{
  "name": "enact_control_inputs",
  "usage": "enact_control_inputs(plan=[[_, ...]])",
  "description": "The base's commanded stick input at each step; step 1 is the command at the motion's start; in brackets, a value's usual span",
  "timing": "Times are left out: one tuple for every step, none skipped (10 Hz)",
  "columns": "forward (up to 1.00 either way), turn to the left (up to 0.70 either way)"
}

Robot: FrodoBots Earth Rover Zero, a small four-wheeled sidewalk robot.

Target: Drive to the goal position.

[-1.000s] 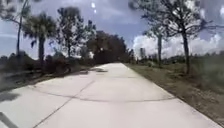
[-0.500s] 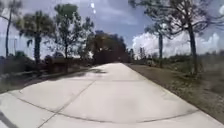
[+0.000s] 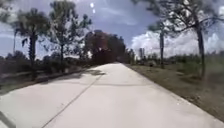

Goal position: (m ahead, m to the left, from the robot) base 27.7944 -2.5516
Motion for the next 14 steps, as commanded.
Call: enact_control_inputs(plan=[[0.85,0.00],[0.85,0.00],[0.85,0.00],[0.85,0.00],[0.85,0.00],[0.85,0.00],[0.85,0.00],[0.85,0.00],[0.85,0.00],[0.85,0.00],[0.85,0.00],[0.85,0.00],[0.85,0.00],[0.85,0.00]])
